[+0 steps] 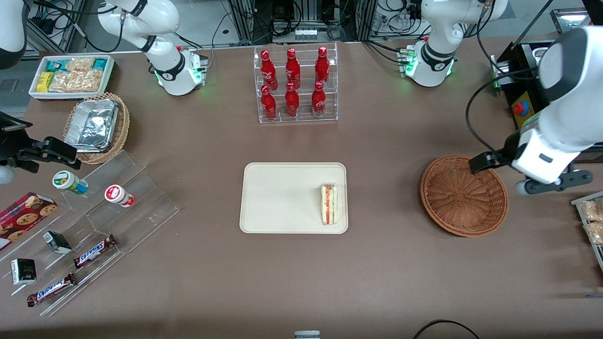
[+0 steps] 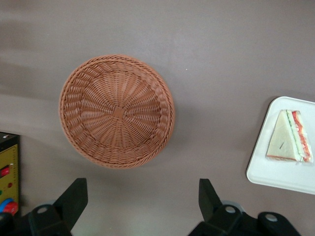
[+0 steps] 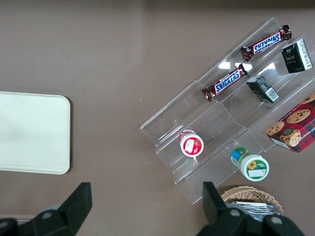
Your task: Place sandwich from basket to tray
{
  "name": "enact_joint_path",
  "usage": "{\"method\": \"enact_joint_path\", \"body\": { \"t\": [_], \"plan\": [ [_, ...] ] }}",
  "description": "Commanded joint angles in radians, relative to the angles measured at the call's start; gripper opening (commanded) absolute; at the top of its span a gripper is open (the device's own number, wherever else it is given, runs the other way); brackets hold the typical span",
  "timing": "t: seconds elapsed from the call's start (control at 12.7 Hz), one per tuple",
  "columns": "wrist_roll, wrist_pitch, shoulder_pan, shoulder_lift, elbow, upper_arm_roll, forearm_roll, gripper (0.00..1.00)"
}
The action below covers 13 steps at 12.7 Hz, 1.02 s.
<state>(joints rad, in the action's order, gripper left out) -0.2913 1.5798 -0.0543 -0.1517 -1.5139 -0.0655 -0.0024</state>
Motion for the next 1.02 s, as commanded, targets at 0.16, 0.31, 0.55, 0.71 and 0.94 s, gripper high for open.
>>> {"method": "enact_joint_path", "body": {
  "t": [0.16, 0.31, 0.55, 0.71, 0.94],
  "plan": [
    [0.052, -0.055, 0.087, 0.080, 0.000, -0.073, 0.018, 1.00],
    [0.050, -0.041, 0.080, 0.098, -0.031, -0.071, 0.022, 1.00],
    [0.052, 0.054, 0.076, 0.164, -0.142, -0.074, 0.059, 1.00],
    [0.052, 0.048, 0.074, 0.162, -0.138, -0.076, 0.053, 1.00],
    [0.102, 0.023, 0.085, 0.165, -0.134, -0.074, 0.038, 1.00]
  ]
}}
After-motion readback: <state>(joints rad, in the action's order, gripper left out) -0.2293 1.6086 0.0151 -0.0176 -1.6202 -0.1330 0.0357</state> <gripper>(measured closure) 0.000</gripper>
